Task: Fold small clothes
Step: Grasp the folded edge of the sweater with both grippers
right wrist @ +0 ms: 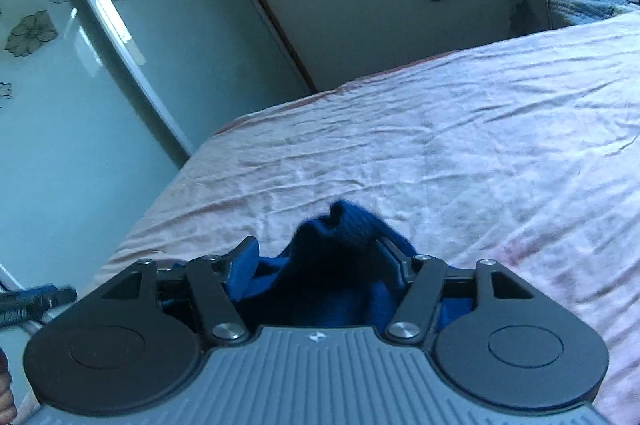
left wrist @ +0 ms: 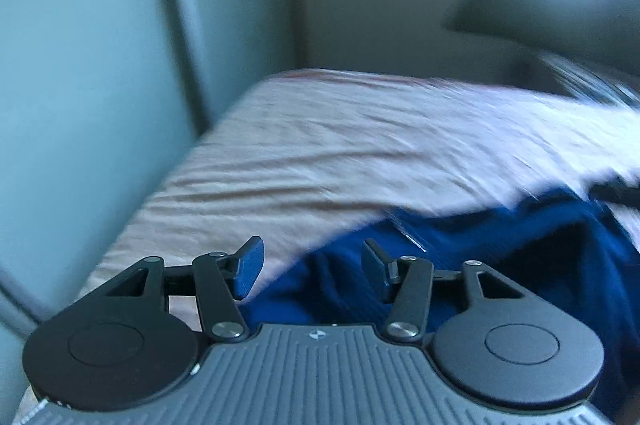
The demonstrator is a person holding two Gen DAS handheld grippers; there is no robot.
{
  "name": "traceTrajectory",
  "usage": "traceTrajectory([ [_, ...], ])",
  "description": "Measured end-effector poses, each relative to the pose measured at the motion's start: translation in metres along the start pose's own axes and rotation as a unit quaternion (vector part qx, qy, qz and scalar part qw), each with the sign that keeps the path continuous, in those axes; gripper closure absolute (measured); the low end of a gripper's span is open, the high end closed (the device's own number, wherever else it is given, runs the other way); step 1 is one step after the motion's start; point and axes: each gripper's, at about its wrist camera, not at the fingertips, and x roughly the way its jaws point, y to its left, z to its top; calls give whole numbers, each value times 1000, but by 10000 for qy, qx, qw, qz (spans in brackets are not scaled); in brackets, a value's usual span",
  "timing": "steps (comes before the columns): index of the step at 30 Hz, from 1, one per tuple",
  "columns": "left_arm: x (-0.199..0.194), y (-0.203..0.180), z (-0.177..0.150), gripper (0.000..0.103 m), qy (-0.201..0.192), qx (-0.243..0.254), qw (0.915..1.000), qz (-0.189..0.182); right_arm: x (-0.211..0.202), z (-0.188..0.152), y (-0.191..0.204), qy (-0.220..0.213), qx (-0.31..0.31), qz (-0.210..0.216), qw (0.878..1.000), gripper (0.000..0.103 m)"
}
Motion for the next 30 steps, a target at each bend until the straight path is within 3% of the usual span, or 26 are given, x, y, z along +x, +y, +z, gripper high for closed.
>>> traceTrajectory([
  [2, -12, -11, -10, 44, 16, 522, 9976, -446, -12, 4, -1, 7, -79, -23, 10000, 40],
  [5, -17, -36, -23, 44, 108, 1256, 9868, -1016, -28, 6, 5, 106, -455, 148, 9988, 38],
  [9, 5, -66, -31, 42, 448, 1804, 9720, -1437, -22, -7, 38, 1007, -1644, 620, 9793, 38],
  [12, 34, -73, -26, 43, 594, 1820, 9748, -1144, -4, -18, 55, 1521, -2112, 997, 9604, 40],
  [14, 50, -67, -17, 43, 552, 1596, 9813, -928, 10, -19, 63, 1564, -2330, 894, 9556, 40],
  [18, 77, -49, 12, 44, 201, 1104, 9937, -44, 40, -3, 65, 991, -2502, 23, 9631, 40],
  [21, 84, -33, 31, 44, 73, 678, 9964, 497, 51, 15, 58, 283, -2356, -881, 9674, 40],
  [23, 80, -19, 35, 43, 59, 326, 9965, 768, 48, 25, 52, 34, -2144, -1398, 9667, 40],
  [24, 76, -13, 35, 43, 50, 196, 9967, 784, 39, 26, 50, -84, -1991, -1417, 9696, 40],
  [26, 59, 1, 28, 41, -47, 8, 9976, 690, 15, 21, 49, -178, -1919, -968, 9765, 35],
  [28, 44, 7, 19, 39, -93, -24, 9979, 641, -6, 7, 51, -50, -2199, -622, 9735, 25],
  [30, 21, 10, 1, 37, -115, -3, 9986, 522, -29, -12, 49, -22, -2393, -617, 9690, 25],
])
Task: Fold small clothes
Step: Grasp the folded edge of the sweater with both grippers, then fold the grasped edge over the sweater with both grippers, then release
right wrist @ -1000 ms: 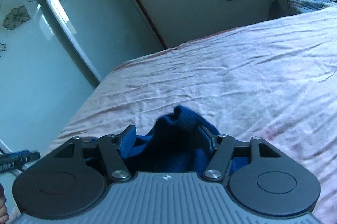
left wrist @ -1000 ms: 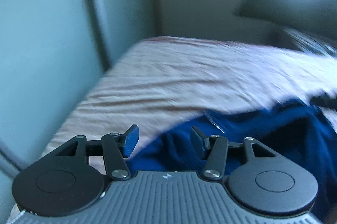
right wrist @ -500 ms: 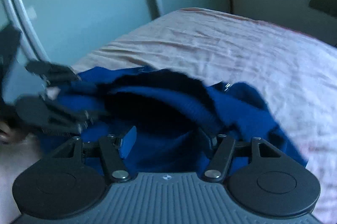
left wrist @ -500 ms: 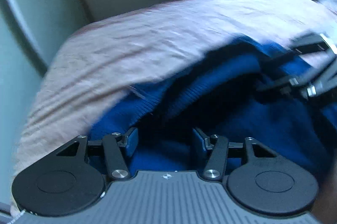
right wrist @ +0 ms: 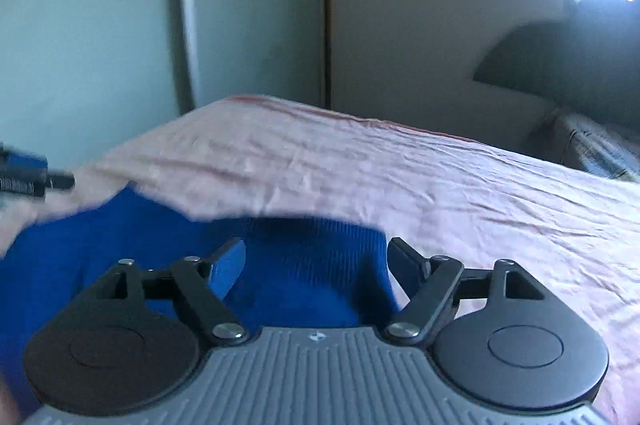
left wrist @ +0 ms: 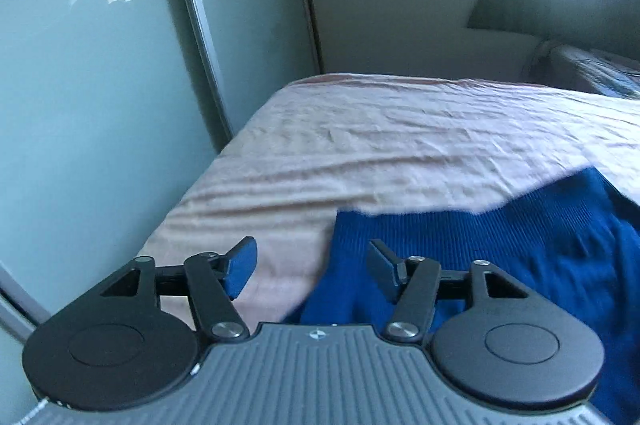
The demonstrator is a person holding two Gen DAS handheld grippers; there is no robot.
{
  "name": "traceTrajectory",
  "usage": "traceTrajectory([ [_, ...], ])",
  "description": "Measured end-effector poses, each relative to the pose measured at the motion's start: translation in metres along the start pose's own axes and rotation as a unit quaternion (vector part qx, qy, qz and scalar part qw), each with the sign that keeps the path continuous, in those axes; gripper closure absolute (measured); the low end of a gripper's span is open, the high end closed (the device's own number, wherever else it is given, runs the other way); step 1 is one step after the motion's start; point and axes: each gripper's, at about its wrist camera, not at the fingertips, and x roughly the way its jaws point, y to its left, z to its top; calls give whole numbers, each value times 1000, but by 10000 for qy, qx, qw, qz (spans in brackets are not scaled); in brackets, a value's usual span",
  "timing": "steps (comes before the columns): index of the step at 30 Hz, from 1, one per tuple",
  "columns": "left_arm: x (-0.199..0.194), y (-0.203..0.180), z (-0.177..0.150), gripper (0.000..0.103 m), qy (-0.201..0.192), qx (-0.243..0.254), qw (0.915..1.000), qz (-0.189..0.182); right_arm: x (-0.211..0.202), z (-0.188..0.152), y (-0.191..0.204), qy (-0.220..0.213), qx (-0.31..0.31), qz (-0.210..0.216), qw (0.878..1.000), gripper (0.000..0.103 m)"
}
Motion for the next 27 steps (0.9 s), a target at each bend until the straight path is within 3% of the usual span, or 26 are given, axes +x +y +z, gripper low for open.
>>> traceTrajectory([
  [2, -20, 7, -18, 36, 11, -29, 9998, -178, -18, -14, -6, 80, 178, 21, 9998, 25],
  [6, -56, 23, -56, 30, 60, 32, 9980, -628, -54, -46, -41, 265, 1207, 397, 9915, 25],
  [10, -71, 34, -89, 25, 83, 109, 9941, -1077, -79, -79, -43, 501, 1485, 546, 9861, 25],
  [16, -79, 34, -121, 24, -101, 244, 9924, -1198, -90, -116, -42, 795, 2018, 839, 9726, 25],
  [18, -76, 34, -125, 25, -76, 268, 9912, -1292, -91, -120, -42, 743, 2158, 876, 9697, 30],
  [19, -75, 33, -126, 26, -55, 290, 9913, -1286, -90, -120, -40, 733, 2175, 882, 9693, 40],
  [20, -72, 32, -128, 28, -12, 305, 9908, -1315, -89, -119, -39, 747, 2174, 878, 9693, 47],
  [22, -68, 33, -131, 38, 126, 232, 9889, -1463, -87, -118, -36, 806, 2162, 815, 9696, 72],
  [23, -66, 34, -132, 53, 206, 153, 9875, -1558, -87, -119, -36, 810, 2150, 794, 9700, 76],
  [24, -63, 35, -133, 69, 315, 55, 9856, -1659, -88, -119, -35, 799, 2153, 769, 9702, 88],
  [26, -64, 36, -133, 92, 361, -11, 9832, -1790, -89, -122, -34, 774, 2146, 746, 9708, 93],
  [27, -66, 36, -133, 95, 317, 50, 9841, -1746, -90, -123, -31, 717, 2106, 689, 9725, 95],
])
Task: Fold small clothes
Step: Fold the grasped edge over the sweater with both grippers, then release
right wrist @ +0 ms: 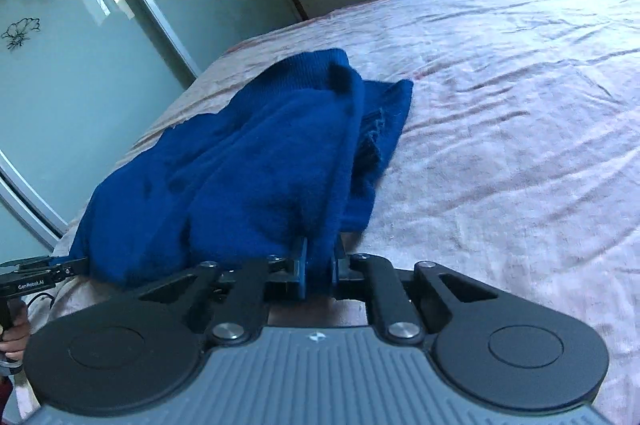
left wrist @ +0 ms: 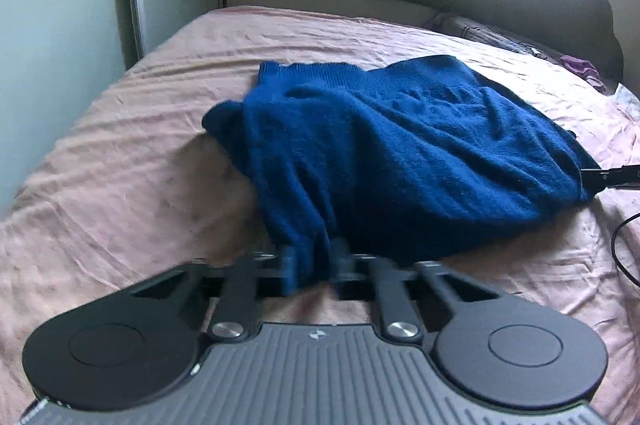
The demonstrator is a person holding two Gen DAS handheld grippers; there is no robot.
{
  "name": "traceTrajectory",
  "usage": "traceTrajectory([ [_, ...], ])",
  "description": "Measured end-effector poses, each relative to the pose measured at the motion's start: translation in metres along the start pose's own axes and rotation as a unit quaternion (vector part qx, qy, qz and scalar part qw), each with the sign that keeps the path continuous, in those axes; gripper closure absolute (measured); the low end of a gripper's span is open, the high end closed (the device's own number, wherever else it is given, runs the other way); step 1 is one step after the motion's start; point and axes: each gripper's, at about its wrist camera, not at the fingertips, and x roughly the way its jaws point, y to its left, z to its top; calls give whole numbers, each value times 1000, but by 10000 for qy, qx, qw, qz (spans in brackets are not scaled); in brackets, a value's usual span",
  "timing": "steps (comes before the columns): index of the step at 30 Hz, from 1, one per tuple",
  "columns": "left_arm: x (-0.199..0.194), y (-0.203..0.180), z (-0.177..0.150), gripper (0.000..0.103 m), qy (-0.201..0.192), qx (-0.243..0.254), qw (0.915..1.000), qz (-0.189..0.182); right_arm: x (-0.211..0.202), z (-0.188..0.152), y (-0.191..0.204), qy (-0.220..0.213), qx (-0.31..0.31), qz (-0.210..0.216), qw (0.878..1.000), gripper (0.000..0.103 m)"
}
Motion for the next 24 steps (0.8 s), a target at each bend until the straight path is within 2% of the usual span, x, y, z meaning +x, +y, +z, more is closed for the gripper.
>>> traceTrajectory([
  [4, -15, 0, 7, 96, -143, 32, 9998, 138, -11, 2, 16, -431, -536, -580, 9959, 97],
  [9, -47, 7, 16, 96, -490, -15, 9987, 119, -39, 9, 33, -913, -1221, -1241, 9805, 100],
  [12, -50, 3, 10, 96, -400, 58, 9992, 66, -49, 7, 30, -776, -1293, -1396, 9787, 101],
  [15, -30, -4, -8, 96, -28, 277, 9994, 201, -43, -2, 17, -503, -1316, -1707, 9752, 102],
  [17, -19, -2, -17, 94, 130, 242, 9995, 167, -40, -7, 2, -263, -1085, -1691, 9793, 102],
  [19, -19, 3, -16, 87, 116, 131, 9997, 149, -45, -7, -1, -415, -970, -1872, 9766, 101],
  [20, -21, 4, -13, 78, 115, 98, 9997, 174, -49, -4, 3, -547, -1054, -1898, 9746, 101],
  [21, -25, 6, -9, 66, 82, 67, 9997, 233, -53, 0, 12, -682, -1190, -1845, 9732, 100],
  [22, -30, 6, -5, 59, 38, 65, 9995, 309, -53, 6, 20, -773, -1311, -1775, 9723, 100],
  [23, -35, 5, 0, 46, -55, 72, 9990, 447, -51, 11, 32, -863, -1471, -1681, 9709, 100],
  [24, -41, 5, 5, 40, -197, 86, 9983, 550, -48, 15, 42, -910, -1606, -1560, 9704, 100],
])
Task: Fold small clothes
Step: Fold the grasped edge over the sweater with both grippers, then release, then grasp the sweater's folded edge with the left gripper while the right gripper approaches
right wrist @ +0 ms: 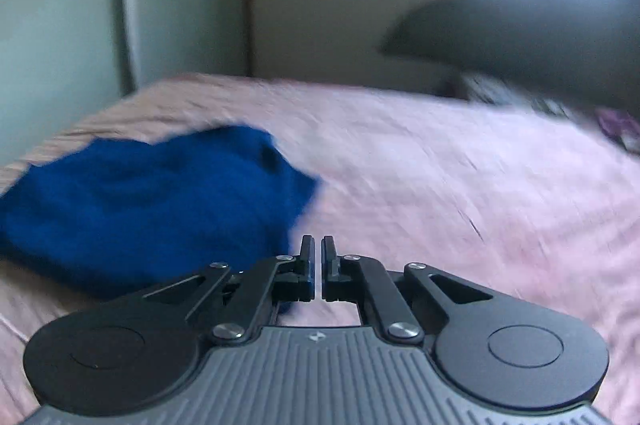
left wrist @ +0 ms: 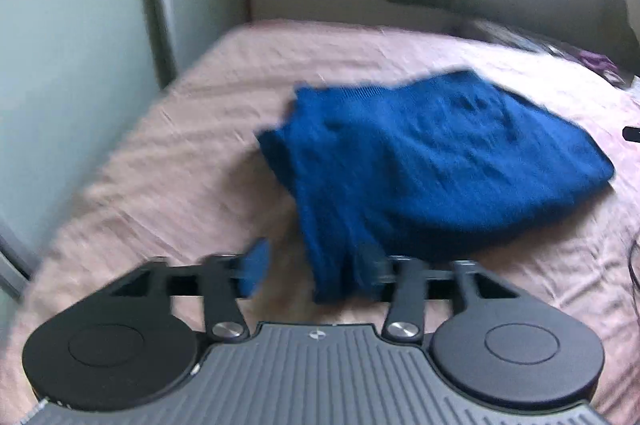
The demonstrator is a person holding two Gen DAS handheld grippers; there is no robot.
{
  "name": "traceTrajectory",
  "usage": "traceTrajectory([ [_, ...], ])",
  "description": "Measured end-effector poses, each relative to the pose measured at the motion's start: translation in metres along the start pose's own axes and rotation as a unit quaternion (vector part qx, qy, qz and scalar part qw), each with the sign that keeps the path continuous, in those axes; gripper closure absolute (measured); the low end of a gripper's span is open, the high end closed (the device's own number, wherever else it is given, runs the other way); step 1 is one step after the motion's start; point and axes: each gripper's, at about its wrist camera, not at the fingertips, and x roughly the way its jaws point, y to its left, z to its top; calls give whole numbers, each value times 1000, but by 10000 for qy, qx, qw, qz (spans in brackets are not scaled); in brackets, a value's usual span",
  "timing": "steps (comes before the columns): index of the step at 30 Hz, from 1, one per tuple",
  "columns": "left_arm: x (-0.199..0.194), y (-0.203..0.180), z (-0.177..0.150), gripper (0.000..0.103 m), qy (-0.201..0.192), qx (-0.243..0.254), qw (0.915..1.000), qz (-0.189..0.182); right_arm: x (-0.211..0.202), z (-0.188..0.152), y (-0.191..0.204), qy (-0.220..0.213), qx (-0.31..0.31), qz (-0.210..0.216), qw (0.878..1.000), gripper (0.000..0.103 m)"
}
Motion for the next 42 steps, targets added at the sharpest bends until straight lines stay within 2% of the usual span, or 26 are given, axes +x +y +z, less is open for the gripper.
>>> traceTrajectory([
  [2, -10, -1, 13, 38, -290, 31, 9996, 52, 13, 14, 18, -35, -119, 341, 9993, 100],
  [5, -14, -16, 40, 26, -701, 199, 9971, 239, 44, 29, 38, 43, 36, 798, 9968, 100],
  [6, -9, -24, 50, 20, -767, 251, 9965, 197, 57, 34, 44, 120, 151, 908, 9957, 99],
  [8, 5, -39, 64, 18, -837, 324, 9959, -60, 83, 43, 53, 335, 434, 1164, 9917, 99],
  [10, 30, -55, 70, 18, -761, 417, 9961, -148, 102, 44, 59, 506, 583, 1329, 9881, 98],
  [12, 60, -64, 67, 21, -490, 550, 9973, -33, 120, 42, 65, 753, 522, 1250, 9879, 97],
  [14, 93, -60, 57, 27, -51, 536, 9981, 298, 126, 34, 64, 908, 358, 1060, 9896, 98],
  [15, 106, -51, 51, 28, 192, 409, 9984, 325, 128, 30, 56, 939, 412, 1053, 9891, 98],
  [16, 110, -40, 46, 28, 305, 144, 9993, 157, 126, 27, 45, 931, 554, 1065, 9884, 98],
  [18, 100, -29, 45, 27, 263, -247, 9993, -13, 116, 26, 28, 932, 850, 829, 9885, 97],
  [20, 84, -34, 50, 24, -65, -196, 9998, 51, 100, 29, 31, 757, 789, 648, 9919, 95],
  [21, 77, -40, 52, 19, -267, -141, 9995, 126, 91, 31, 38, 626, 655, 799, 9927, 90],
  [22, 72, -45, 54, 15, -418, -111, 9989, 162, 84, 32, 46, 556, 567, 1021, 9916, 76],
  [23, 69, -50, 55, 7, -494, -111, 9986, 140, 80, 32, 54, 522, 486, 1233, 9898, 64],
  [24, 70, -56, 54, 3, -476, -98, 9988, 92, 78, 29, 65, 517, 344, 1418, 9879, 34],
  [25, 75, -62, 51, 3, -360, -34, 9993, 104, 78, 25, 74, 527, 155, 1493, 9873, 17],
  [28, 87, -80, 41, 5, 66, 249, 9981, 560, 86, 6, 97, 764, -629, 1101, 9890, 18],
  [30, 85, -85, 32, 4, 90, 225, 9973, 688, 80, -5, 103, 688, -903, 812, 9902, 18],
  [34, 76, -85, 23, 4, 171, -178, 9968, 767, 51, -5, 101, 432, -563, 919, 9932, 18],
  [39, 67, -84, 16, 3, 272, -414, 9959, 753, 58, -21, 98, 838, -623, 723, 9919, 18],
  [42, 64, -83, 12, 2, 324, -427, 9960, 719, 51, -24, 97, 828, -636, 746, 9917, 18],
])
